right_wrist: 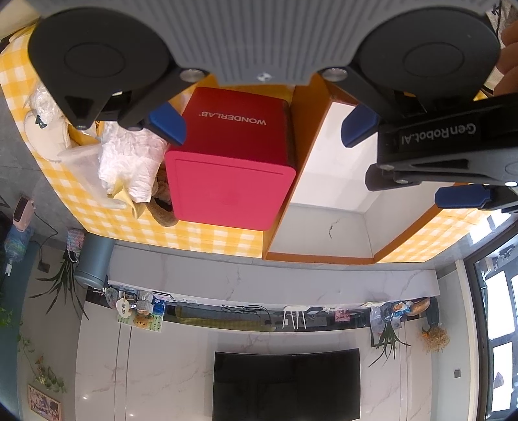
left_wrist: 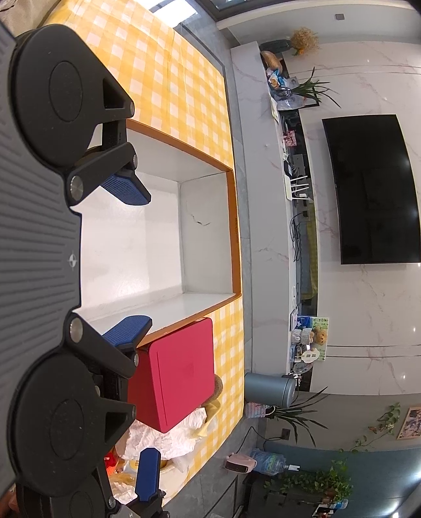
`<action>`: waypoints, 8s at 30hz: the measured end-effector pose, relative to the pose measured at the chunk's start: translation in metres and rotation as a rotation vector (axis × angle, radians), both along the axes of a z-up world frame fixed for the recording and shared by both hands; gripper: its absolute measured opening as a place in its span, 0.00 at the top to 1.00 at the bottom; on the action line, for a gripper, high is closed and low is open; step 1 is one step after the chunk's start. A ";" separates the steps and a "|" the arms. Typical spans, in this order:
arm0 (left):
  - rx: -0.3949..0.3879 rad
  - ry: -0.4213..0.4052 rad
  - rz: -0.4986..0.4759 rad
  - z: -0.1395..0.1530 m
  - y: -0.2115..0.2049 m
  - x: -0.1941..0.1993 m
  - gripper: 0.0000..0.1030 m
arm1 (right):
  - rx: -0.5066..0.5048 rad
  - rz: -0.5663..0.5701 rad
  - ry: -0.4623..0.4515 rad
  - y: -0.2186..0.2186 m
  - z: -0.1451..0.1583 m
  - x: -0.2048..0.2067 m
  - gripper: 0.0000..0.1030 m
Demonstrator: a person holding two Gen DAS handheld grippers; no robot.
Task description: Organize soft objects
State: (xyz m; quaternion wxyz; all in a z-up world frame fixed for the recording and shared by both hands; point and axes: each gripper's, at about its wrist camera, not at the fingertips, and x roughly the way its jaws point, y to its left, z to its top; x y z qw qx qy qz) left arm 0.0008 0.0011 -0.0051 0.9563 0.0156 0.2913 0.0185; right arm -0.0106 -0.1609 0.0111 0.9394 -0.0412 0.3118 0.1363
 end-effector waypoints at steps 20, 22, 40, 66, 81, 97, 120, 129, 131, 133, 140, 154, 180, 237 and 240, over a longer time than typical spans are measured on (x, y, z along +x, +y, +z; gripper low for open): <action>0.052 -0.075 -0.082 0.017 -0.011 -0.008 0.21 | 0.003 0.029 -0.054 -0.006 0.015 -0.011 0.03; 0.050 -0.090 -0.102 0.024 -0.017 -0.010 0.22 | 0.005 0.025 -0.066 -0.010 0.021 -0.013 0.03; 0.021 -0.071 -0.350 0.048 -0.093 0.009 0.14 | -0.145 -0.390 -0.001 -0.184 0.037 0.023 0.03; -0.009 0.303 -0.700 -0.059 -0.189 0.043 0.13 | 0.377 -0.605 0.345 -0.270 -0.082 0.078 0.24; 0.041 0.278 -0.621 -0.101 -0.226 0.037 0.12 | 0.326 -0.569 0.330 -0.264 -0.080 0.076 0.44; 0.013 0.327 -0.589 -0.097 -0.223 0.065 0.47 | 0.307 -0.521 0.281 -0.262 -0.064 0.066 0.46; -0.018 0.114 -0.424 0.059 -0.083 0.021 0.48 | 0.483 -0.412 0.190 -0.269 -0.035 0.026 0.46; 0.019 0.134 -0.159 0.033 0.009 0.027 0.48 | 0.540 -0.324 0.064 -0.227 0.004 0.010 0.46; 0.058 0.148 -0.123 0.022 0.011 0.034 0.48 | 0.543 -0.244 -0.002 -0.200 0.024 0.006 0.46; 0.085 0.158 -0.101 0.011 0.010 0.042 0.48 | 0.581 -0.143 -0.025 -0.170 0.039 0.008 0.46; 0.185 0.199 -0.105 -0.016 0.016 0.038 0.48 | 0.554 0.059 -0.016 -0.042 0.047 0.038 0.51; 0.421 0.272 0.018 -0.030 0.011 0.036 0.48 | 0.394 0.147 0.105 0.016 -0.026 0.057 0.54; 0.119 0.048 0.162 0.037 0.118 0.003 0.12 | -0.004 0.162 0.238 0.096 -0.018 0.072 0.54; -0.005 -0.049 -0.045 0.047 0.031 -0.003 0.14 | -0.105 -0.017 -0.029 0.004 0.057 0.036 0.06; -0.014 -0.053 -0.091 0.046 0.020 -0.006 0.14 | -0.083 -0.072 -0.026 -0.029 0.059 0.035 0.06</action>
